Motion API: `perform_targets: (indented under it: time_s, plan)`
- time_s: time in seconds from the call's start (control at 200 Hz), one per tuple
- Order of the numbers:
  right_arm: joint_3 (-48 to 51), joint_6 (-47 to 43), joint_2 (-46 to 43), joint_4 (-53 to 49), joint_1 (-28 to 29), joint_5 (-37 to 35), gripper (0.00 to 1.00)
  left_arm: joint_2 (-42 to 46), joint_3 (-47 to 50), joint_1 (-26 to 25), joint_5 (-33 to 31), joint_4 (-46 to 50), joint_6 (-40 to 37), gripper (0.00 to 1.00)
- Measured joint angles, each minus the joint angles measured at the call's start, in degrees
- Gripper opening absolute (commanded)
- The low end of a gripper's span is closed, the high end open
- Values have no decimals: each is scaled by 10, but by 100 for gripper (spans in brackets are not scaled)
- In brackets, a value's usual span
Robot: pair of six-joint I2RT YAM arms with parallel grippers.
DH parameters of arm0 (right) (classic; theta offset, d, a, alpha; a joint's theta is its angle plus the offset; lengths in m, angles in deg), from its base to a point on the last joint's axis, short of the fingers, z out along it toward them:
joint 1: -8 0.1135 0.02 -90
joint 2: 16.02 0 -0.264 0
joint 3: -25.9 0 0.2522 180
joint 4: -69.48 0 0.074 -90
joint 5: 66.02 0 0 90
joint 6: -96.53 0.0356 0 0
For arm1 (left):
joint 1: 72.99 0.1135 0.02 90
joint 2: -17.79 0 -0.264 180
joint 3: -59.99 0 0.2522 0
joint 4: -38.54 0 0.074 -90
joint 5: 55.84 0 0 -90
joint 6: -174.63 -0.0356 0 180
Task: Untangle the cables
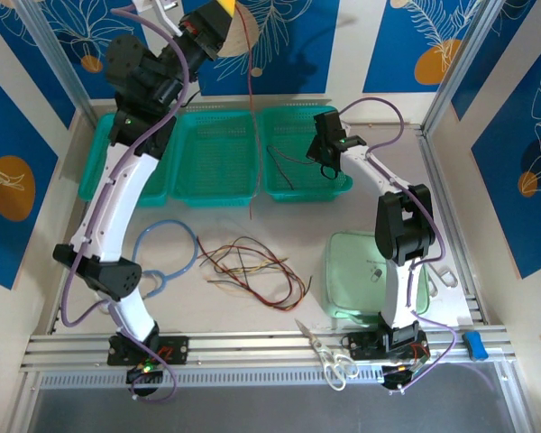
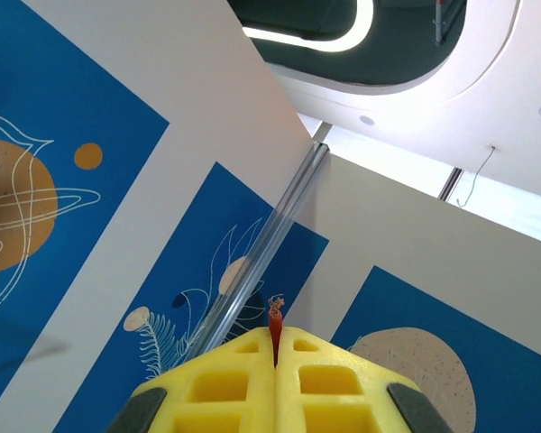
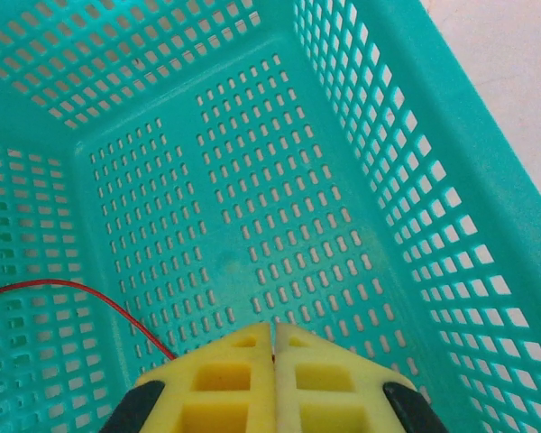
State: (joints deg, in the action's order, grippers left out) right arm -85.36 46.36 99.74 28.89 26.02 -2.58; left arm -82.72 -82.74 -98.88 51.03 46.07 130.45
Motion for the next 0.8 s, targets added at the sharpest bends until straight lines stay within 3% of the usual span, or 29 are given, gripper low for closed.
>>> perform_targets:
  time_s: [0.25,0.37,0.565,0.66,0.8]
  plan:
    - [0,0,20,-12,0,2,0,-17,-11,-10,-16,-2,-11,0]
    - [6,0,32,-18,0,7,8,-18,-17,-14,-20,-2,-14,0]
    - [13,0,34,-26,-1,16,11,-19,-20,-19,-21,-3,-14,0]
    - [-1,-4,41,-40,-5,25,19,-21,-20,-22,-21,-2,-14,0]
    - [-14,-10,46,-46,-16,39,42,-21,-20,-28,-21,-2,-14,0]
